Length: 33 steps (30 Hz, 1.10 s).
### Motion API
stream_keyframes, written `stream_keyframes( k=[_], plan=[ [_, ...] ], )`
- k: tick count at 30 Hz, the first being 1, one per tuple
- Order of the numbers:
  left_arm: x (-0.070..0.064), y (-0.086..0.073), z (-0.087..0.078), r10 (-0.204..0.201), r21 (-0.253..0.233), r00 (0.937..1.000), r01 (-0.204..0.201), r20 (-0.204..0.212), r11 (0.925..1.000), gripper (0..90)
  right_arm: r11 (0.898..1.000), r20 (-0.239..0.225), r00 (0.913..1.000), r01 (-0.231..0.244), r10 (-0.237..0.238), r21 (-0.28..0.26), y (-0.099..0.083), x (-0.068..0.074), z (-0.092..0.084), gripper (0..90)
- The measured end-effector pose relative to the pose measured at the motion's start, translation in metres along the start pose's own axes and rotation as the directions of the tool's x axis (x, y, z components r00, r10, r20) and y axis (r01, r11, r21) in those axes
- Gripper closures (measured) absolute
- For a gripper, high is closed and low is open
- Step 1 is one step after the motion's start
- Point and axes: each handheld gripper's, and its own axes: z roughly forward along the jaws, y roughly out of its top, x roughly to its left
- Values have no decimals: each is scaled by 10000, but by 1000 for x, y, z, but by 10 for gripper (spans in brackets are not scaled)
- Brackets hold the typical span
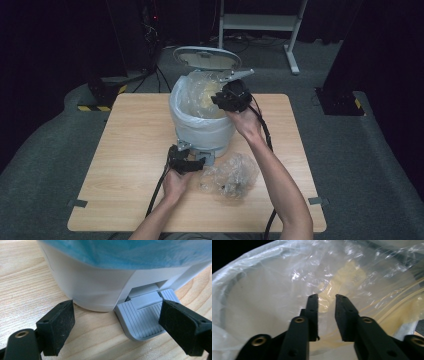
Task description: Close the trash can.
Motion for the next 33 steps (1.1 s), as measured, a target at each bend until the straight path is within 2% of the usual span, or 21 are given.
stream_keyframes(
  k=[4,10,16,21,25,29,33],
  plan=[
    [0,0,0,2,4,10000,-2,2,10000,133,9997,-24,10000,-73,73,-214,-2,0,-6,638],
    [0,0,0,-2,0,10000,2,6,10000,133,9972,168,9997,-180,193,-726,-4,-3,-16,624],
    [0,0,0,14,-3,10000,-14,-21,10000,133,9849,655,9969,-310,428,-1705,6,-6,-28,640],
    [0,0,0,30,2,10000,-30,-42,10000,133,9769,767,9954,-402,574,-2097,18,-8,-31,669],
    [0,0,0,13,-2,10000,-13,-24,10000,133,9701,1027,9927,-367,630,-2401,24,-8,-33,681],
    [0,0,0,9,2,10000,-9,-22,10000,133,9740,1385,9870,-497,818,-2209,27,-12,-27,674],
    [0,0,0,11,3,10000,-11,-21,10000,133,9891,1553,9853,-498,713,-1383,24,-15,-10,666]
  ],
)
